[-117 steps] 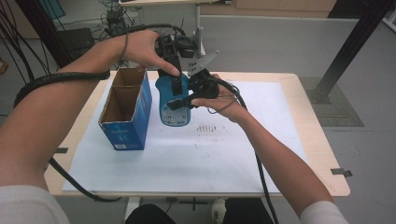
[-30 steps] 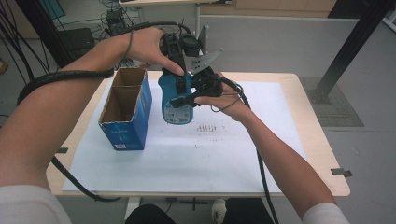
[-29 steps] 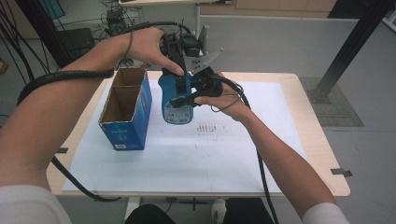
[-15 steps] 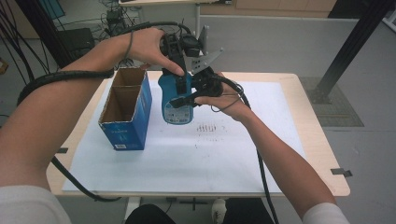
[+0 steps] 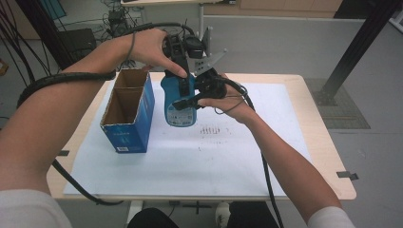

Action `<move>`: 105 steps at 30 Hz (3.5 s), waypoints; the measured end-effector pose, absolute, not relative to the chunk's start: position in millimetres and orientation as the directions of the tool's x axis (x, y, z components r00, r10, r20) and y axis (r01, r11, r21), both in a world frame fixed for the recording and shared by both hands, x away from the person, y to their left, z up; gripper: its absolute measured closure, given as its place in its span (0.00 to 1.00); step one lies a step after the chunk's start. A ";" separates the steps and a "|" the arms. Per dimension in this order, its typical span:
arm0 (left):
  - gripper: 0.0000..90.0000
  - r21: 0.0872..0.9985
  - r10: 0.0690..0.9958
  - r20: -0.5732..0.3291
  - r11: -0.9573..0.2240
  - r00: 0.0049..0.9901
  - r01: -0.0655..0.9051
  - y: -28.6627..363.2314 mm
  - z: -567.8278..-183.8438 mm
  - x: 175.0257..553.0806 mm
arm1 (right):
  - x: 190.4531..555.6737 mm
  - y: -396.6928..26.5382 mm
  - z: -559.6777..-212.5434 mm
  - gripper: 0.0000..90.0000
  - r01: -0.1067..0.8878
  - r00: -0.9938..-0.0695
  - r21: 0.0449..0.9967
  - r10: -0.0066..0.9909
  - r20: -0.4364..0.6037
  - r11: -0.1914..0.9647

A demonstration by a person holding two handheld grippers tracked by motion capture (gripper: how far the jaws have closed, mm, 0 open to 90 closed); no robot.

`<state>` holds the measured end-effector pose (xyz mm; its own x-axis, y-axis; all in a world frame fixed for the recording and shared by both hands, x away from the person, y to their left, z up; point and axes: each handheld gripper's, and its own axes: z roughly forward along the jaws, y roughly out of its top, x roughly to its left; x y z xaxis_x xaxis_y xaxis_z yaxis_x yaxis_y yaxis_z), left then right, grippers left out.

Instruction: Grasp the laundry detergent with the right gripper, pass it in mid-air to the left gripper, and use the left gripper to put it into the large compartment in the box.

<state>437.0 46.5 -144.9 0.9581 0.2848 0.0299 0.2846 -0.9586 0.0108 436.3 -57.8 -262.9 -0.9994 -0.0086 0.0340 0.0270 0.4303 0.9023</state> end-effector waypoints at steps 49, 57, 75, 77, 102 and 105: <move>0.38 0.008 0.250 0.013 -0.968 0.968 0.250 46.7 -148.8 433.6 | 435.5 -57.4 -264.9 0.49 0.018 -1.000 0.898 -0.010 0.024 0.440; 0.38 0.011 0.253 0.013 -0.967 0.967 0.253 46.9 -149.0 432.7 | 434.9 -57.2 -264.6 0.49 0.018 -1.000 0.898 -0.010 0.025 0.440; 0.39 0.002 0.249 0.008 -0.969 0.969 0.249 44.2 -149.3 433.8 | 435.8 -59.7 -266.2 0.49 0.022 -0.999 0.899 -0.017 0.033 0.437; 0.39 0.003 0.250 0.007 -0.968 0.968 0.250 44.1 -149.3 433.8 | 436.1 -60.0 -266.1 0.48 0.021 -0.999 0.900 -0.017 0.031 0.436; 0.39 -0.001 0.256 0.002 -0.967 0.967 0.256 48.1 -150.1 433.2 | 435.0 -58.0 -267.5 0.48 0.024 -0.999 0.900 -0.016 0.034 0.434; 0.39 -0.007 0.255 0.004 -0.967 0.967 0.255 48.1 -149.9 433.0 | 434.8 -57.7 -267.5 0.47 0.029 -0.999 0.899 -0.012 0.038 0.436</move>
